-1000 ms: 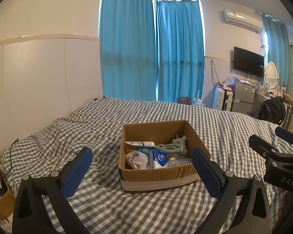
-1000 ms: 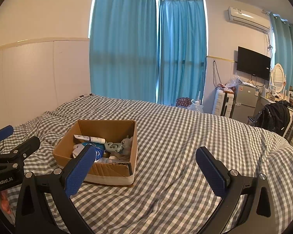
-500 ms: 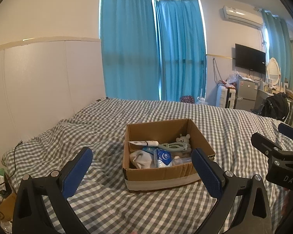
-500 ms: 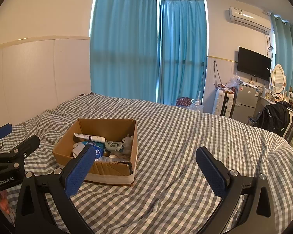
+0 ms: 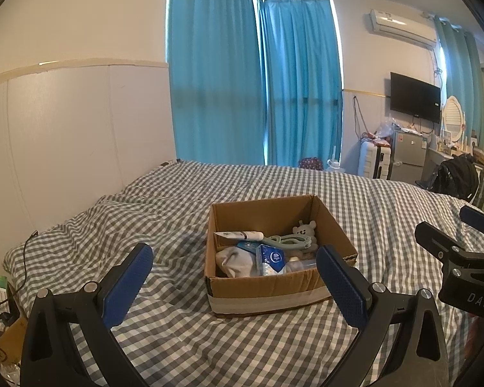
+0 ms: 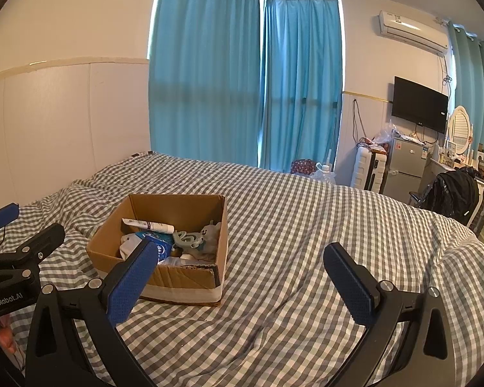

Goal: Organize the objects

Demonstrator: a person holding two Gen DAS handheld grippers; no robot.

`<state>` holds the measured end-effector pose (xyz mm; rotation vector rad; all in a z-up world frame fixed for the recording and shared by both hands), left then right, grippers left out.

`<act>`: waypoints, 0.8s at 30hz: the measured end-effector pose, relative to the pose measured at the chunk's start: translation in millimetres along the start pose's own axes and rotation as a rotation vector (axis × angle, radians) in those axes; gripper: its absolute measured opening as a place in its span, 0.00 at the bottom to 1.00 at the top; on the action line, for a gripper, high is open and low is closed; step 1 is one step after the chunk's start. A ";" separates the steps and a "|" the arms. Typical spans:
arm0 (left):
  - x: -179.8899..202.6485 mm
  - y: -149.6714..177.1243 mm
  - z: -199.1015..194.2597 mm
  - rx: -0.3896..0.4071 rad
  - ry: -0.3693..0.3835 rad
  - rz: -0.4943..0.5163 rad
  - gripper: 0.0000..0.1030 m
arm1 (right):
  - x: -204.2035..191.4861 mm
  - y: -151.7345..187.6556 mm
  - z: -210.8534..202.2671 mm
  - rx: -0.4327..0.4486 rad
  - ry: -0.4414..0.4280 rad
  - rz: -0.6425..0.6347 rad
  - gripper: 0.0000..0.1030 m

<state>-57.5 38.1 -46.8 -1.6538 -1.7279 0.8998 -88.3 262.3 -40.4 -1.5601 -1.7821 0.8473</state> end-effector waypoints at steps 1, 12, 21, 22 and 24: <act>0.2 -0.1 0.1 0.000 0.000 0.000 1.00 | -0.3 0.1 0.2 -0.001 0.000 -0.001 1.00; -0.6 -1.6 0.9 -0.002 0.007 -0.003 1.00 | -2.2 0.8 2.8 -0.010 -0.001 -0.005 1.00; -2.2 -4.0 1.4 0.006 -0.003 -0.017 1.00 | -2.1 1.6 6.1 -0.019 -0.003 -0.006 1.00; -1.8 -3.9 0.7 0.010 -0.015 -0.014 1.00 | -1.8 1.7 6.3 -0.020 -0.003 -0.005 1.00; -2.2 -3.5 -0.1 0.018 -0.017 -0.019 1.00 | -1.1 1.6 7.3 -0.021 -0.004 -0.004 1.00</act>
Point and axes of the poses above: each gripper's, at about its wrist camera, not at the fingertips, and z roughly the way its jaws point, x to its right, y to its underside, the point moved 1 cm from there along z, roughly the way its jaws point, and after that the axes turned 14 degrees about -x, right-handed, at the moved point
